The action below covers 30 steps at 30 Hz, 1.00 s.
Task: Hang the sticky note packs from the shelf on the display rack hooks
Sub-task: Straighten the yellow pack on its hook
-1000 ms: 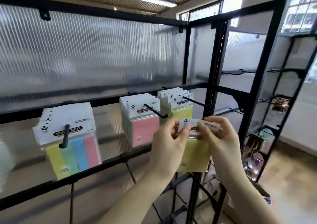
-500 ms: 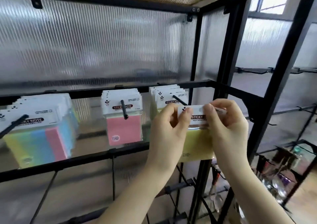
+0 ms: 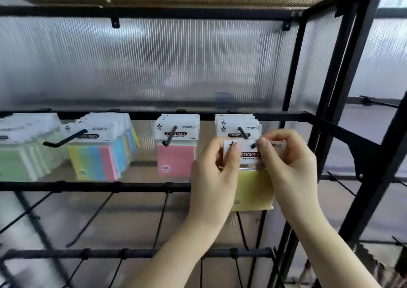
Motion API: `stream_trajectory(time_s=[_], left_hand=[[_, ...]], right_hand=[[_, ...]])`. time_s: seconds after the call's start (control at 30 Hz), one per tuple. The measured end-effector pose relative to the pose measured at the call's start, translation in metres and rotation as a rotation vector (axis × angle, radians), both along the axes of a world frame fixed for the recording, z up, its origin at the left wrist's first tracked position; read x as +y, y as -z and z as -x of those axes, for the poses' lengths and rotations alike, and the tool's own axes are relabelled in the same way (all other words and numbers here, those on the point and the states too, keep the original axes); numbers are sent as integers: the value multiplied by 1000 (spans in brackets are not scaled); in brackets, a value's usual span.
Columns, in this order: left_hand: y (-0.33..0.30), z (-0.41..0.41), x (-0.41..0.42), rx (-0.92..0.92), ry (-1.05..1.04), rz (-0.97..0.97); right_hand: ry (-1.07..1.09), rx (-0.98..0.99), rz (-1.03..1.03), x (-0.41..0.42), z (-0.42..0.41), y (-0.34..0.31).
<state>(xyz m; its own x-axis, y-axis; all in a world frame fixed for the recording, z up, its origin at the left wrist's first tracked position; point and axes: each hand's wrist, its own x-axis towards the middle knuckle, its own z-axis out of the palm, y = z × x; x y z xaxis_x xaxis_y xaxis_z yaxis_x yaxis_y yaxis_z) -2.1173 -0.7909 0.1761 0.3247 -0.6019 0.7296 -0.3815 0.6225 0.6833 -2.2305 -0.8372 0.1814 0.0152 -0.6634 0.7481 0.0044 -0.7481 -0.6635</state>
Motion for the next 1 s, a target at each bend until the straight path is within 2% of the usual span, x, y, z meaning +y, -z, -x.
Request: stream_trajectory(time_s=[0.17, 0.37, 0.53, 0.7, 0.9, 1.0], left_hand=[[9, 1, -15, -25, -160, -45], [23, 2, -32, 100, -330, -80], [30, -1, -44, -34, -494, -71], [39, -2, -53, -203, -495, -126], [50, -3, -52, -305, -461, -200], [59, -5, -44, -337, -429, -222]], right_hand=[[-21, 53, -58, -13, 1, 4], [-29, 45, -142, -29, 0, 15], [2, 97, -216, -48, -6, 28], [144, 132, -251, -65, -15, 36], [138, 151, -406, -70, -16, 47], [118, 224, -533, -68, -15, 59]])
